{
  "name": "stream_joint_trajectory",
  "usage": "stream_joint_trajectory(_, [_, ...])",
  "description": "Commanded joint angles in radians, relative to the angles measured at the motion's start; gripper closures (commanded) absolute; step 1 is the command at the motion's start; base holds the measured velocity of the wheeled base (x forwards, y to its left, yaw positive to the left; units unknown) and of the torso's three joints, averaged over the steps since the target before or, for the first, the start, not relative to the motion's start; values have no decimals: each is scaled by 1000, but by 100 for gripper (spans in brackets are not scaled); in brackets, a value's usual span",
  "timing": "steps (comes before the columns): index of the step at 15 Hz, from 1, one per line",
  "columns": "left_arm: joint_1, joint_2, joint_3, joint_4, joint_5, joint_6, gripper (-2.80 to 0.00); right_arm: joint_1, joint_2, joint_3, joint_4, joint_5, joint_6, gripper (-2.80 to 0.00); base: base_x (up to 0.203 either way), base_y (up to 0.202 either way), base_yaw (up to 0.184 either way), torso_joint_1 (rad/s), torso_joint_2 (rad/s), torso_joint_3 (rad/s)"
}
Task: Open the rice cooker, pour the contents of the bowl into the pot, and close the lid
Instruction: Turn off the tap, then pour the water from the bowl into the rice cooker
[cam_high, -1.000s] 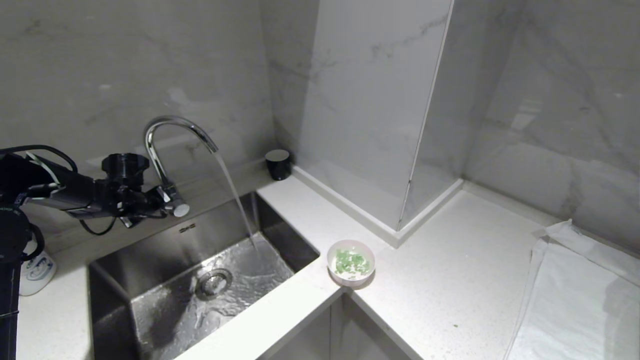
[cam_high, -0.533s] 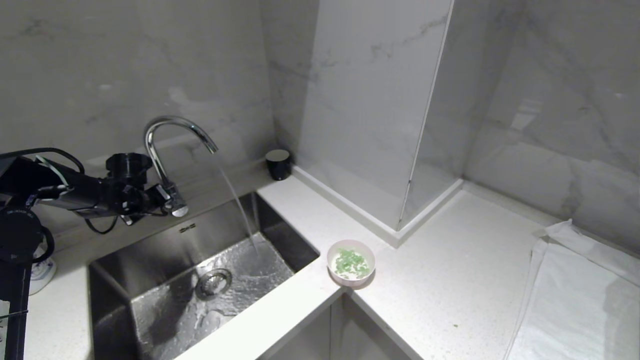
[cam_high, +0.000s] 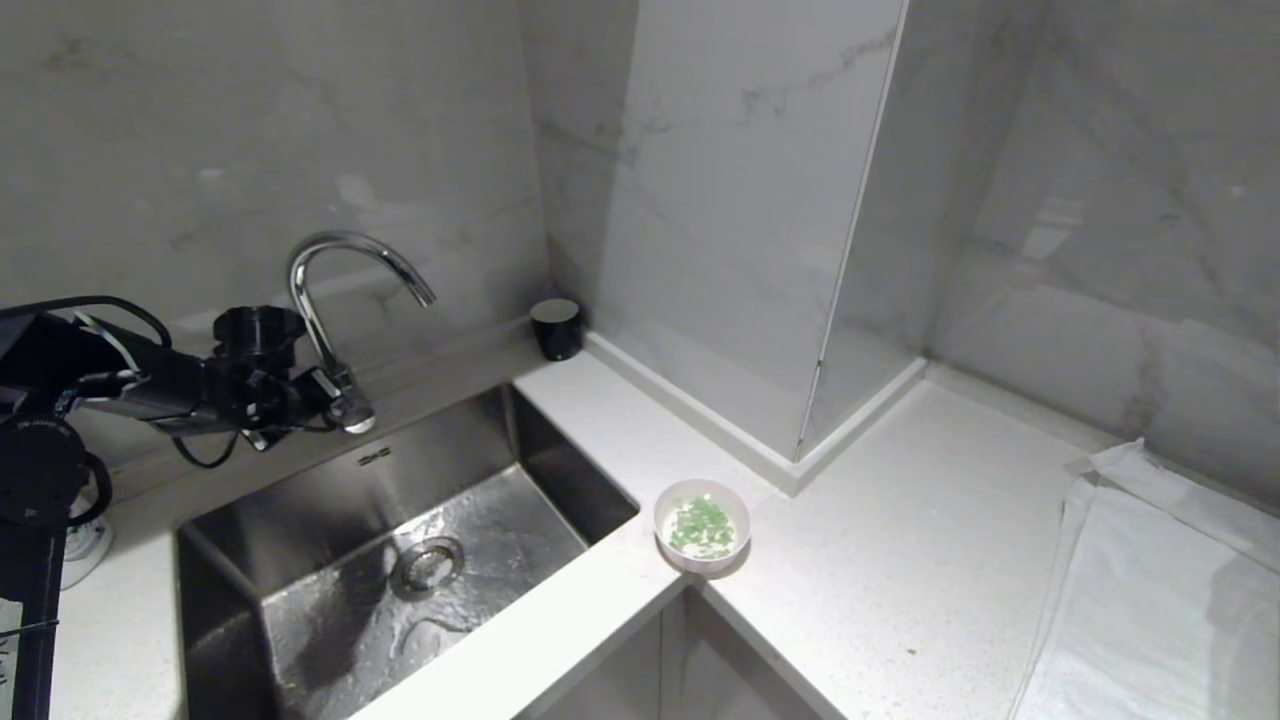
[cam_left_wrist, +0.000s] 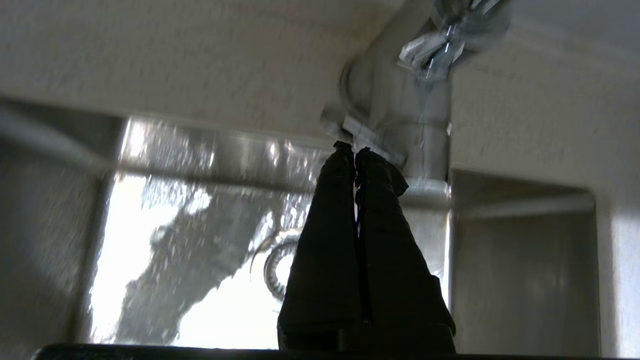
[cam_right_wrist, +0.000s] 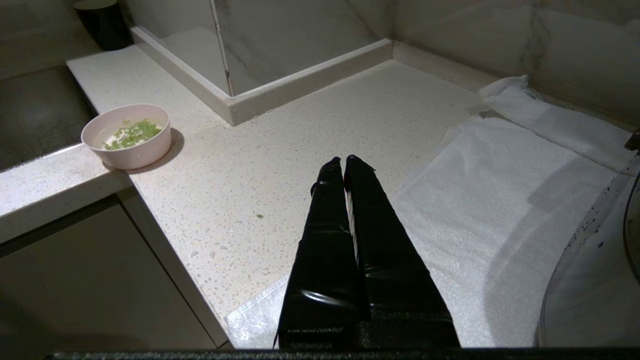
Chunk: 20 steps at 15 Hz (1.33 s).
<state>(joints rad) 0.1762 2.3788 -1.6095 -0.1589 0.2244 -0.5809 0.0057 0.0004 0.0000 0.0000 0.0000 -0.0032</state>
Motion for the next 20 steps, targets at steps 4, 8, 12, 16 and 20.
stream_joint_trajectory(4, [-46, -186, 207, -2, -67, -7, 0, 0, 0, 2, 0, 0, 0, 0, 0, 0, 0, 0, 0, 0])
stream_joint_trajectory(8, [-137, -362, 405, -19, -144, -5, 0, 0, 0, 2, 0, 0, 0, 0, 0, 0, 0, 0, 0, 0])
stream_joint_trajectory(12, [-286, -527, 589, -133, -147, 25, 0, 0, 0, 2, 0, 0, 0, 0, 0, 0, 0, 0, 0, 0])
stream_joint_trajectory(16, [-399, -681, 761, -230, -142, 89, 0, 0, 0, 3, 0, 0, 0, 0, 0, 0, 0, 0, 0, 0])
stream_joint_trajectory(20, [-452, -879, 939, -410, -139, 227, 0, 0, 0, 2, 0, 0, 0, 0, 0, 0, 0, 0, 0, 0])
